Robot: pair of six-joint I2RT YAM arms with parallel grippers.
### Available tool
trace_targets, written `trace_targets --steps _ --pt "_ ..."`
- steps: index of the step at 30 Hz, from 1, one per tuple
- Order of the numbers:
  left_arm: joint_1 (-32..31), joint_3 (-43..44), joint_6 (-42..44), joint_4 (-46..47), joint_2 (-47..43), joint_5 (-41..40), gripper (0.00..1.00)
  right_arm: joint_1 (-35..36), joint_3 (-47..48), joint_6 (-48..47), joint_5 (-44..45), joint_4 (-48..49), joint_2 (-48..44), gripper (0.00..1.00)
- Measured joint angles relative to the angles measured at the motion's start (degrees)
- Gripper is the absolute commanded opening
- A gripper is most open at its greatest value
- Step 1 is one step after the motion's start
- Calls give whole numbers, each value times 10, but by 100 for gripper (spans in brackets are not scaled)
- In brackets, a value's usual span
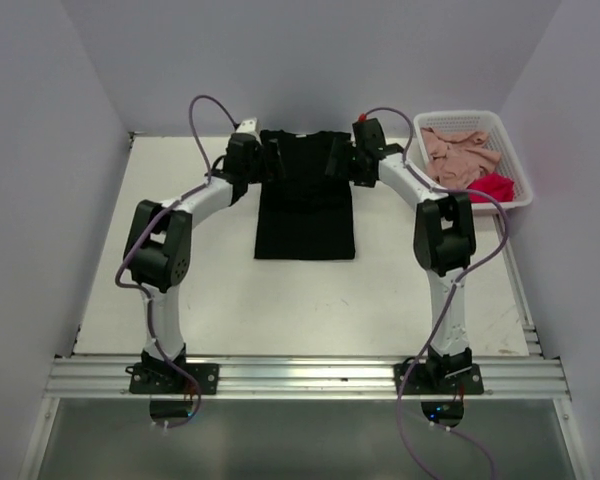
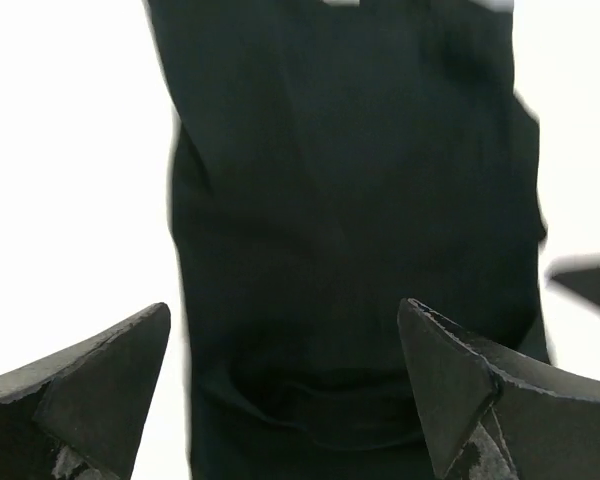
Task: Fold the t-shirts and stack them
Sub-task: Fold the folded rectangular tshirt in 1/3 of the way
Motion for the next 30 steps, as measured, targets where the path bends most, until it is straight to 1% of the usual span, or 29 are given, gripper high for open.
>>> trace_targets --steps 2,4,6,9,13,14,16,17,18,19,20,21,25,30 --pt "11 21 5 5 0 -9 100 -4 -14 -8 15 -5 -6 99" --pt "18 8 8 14 -28 -16 100 -5 -66 -16 27 7 -37 99" --pt "20 -24 12 21 -76 -18 100 -5 -115 -22 35 7 -72 99" --pt "20 -47 14 30 -115 -16 100 -5 -171 -28 38 15 -124 99" --pt "20 -124 14 58 -168 9 100 -4 -233 -32 39 28 -195 99" --pt "20 -146 14 68 -174 23 98 -4 -243 -33 38 31 -208 98" --pt "20 -183 12 80 -176 53 85 -4 -252 -37 35 38 -222 94" --pt "20 -196 10 85 -170 73 55 -4 -252 -37 33 42 -223 80" --pt "20 -203 5 88 -162 90 33 -4 -252 -40 29 45 -223 60" --pt "20 -205 2 90 -147 112 13 -4 -252 -42 22 48 -221 39" --pt "20 -204 0 96 -127 136 0 -4 -252 -42 16 49 -219 2" --pt "20 -201 -2 100 -107 158 0 -4 -252 -40 11 50 -216 0" --pt "20 -194 -9 112 -38 231 0 -4 -265 -33 -4 59 -214 0" --pt "21 -179 -26 118 -7 282 0 -4 -283 -33 -11 64 -214 0"
